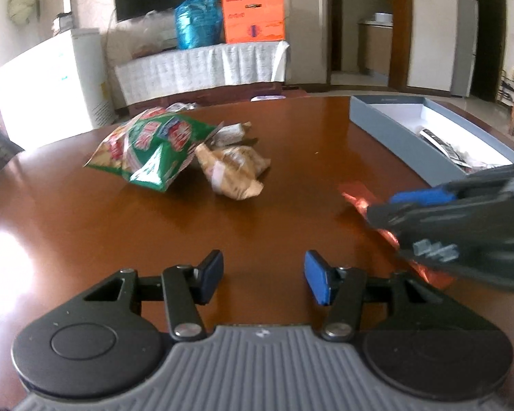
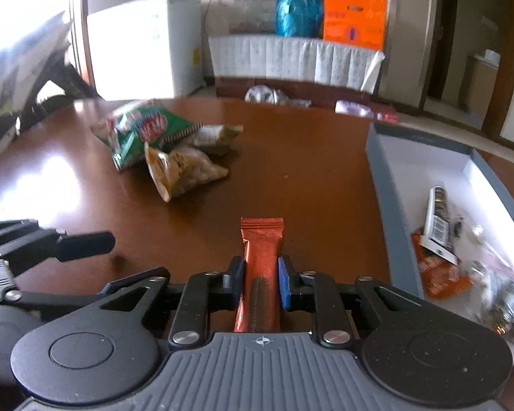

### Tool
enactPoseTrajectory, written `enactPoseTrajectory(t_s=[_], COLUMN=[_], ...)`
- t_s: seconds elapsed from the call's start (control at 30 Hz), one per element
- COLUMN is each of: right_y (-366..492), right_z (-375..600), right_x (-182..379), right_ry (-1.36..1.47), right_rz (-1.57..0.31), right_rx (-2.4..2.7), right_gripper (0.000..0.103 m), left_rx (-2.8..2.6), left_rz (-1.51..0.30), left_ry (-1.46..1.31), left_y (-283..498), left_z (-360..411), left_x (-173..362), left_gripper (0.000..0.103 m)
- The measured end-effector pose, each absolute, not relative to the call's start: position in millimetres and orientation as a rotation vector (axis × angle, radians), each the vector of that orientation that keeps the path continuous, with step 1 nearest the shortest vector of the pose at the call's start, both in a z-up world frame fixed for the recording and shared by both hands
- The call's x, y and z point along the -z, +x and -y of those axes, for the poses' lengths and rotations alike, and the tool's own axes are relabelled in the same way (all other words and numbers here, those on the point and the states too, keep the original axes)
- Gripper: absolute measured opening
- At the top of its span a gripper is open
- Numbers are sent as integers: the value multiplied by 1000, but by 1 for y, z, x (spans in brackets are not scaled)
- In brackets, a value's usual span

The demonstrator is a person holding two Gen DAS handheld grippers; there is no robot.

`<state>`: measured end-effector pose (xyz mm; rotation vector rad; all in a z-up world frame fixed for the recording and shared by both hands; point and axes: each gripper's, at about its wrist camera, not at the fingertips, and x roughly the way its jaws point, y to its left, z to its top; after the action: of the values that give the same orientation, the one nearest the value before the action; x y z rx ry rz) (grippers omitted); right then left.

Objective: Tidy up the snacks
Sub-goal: 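Close the left tool on the clear bread packet while the right tool holds the orange bar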

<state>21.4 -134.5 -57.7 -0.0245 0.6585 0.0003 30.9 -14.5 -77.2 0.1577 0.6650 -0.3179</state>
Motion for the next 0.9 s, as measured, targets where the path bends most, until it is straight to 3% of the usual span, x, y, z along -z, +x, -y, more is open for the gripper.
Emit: enactPoseTrajectory(t_s=[0.1, 0.23, 0.47, 0.53, 0.6, 0.7, 0.9], right_y=[11, 8, 8, 8, 9, 9, 18], right_z=[141, 153, 157, 154, 150, 143, 135], right_x=[50, 53, 59, 60, 62, 63, 75], right_ry=[-45, -55, -44, -56, -74, -133, -201], right_rz=[-630, -634, -650, -649, -645, -618, -632], right_rx=[15, 39, 55, 74, 91, 120, 127], right_gripper=[43, 44, 47, 54, 72, 90, 91], left_rx=[298, 292, 289, 280, 278, 266, 262], left_rz=[-651, -617, -570, -572, -577, -575, -589], left_ry=[154, 112, 78, 84, 88, 88, 70], left_y=[26, 25, 57, 70, 80, 94, 115], left_z=[9, 4, 8, 11, 16, 21, 23], left_x=[74, 69, 63, 64, 66, 67, 71], left_gripper=[53, 64, 65, 65, 65, 65, 67])
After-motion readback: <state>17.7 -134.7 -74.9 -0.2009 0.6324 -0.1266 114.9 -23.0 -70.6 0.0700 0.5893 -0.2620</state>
